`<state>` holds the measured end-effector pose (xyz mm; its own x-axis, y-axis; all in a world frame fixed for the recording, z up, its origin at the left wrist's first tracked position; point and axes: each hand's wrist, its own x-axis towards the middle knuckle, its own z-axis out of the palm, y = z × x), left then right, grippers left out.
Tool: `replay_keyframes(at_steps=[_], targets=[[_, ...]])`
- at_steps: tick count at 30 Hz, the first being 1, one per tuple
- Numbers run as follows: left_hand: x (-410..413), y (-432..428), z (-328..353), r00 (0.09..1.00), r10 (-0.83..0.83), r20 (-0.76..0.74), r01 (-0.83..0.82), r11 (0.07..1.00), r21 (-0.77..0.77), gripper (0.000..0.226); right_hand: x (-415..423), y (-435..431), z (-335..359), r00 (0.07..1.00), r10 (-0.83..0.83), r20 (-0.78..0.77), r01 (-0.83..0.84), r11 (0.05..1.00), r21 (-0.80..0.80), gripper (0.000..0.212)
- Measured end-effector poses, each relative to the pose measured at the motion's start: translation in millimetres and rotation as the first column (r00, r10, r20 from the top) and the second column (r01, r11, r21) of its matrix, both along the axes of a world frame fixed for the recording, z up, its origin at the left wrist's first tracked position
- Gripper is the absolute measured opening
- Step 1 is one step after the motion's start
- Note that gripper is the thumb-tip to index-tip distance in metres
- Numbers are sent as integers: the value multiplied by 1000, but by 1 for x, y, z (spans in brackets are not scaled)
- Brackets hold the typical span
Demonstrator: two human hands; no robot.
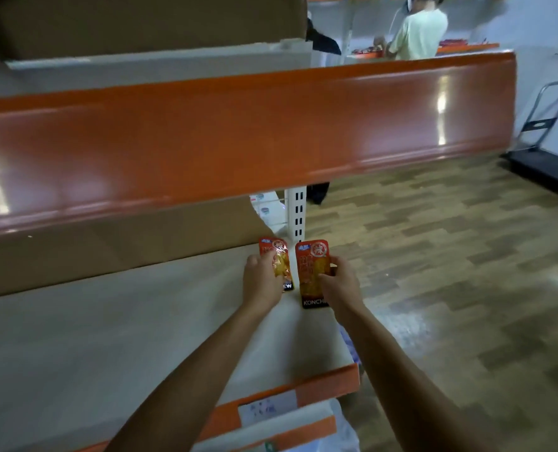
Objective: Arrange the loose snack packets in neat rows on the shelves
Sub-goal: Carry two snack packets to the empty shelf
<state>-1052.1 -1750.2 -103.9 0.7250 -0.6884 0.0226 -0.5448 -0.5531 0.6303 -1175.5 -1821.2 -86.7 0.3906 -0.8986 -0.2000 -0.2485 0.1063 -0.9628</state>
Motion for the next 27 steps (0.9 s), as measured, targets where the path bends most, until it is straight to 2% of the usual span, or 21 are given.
replay_keyframes(at_steps=[4, 13, 17, 27], targets=[[6, -9, -1, 995, 21, 102, -28, 997, 67, 55, 7, -10, -7, 1000, 26, -6, -26, 1000, -13, 36], [9, -19, -7, 988, 13, 155, -25, 996, 81, 51, 10, -23, -15, 989, 109, -98, -116, 991, -64, 26], [8, -25, -8, 986, 32, 166, -46, 995, 84, 51, 10, -28, -16, 977, 182, -111, -189, 980, -56, 28], [17, -21, -11, 989, -7, 146, -3, 998, 65, 44, 18, -37, -11, 965, 231, -126, -245, 963, -113, 30]])
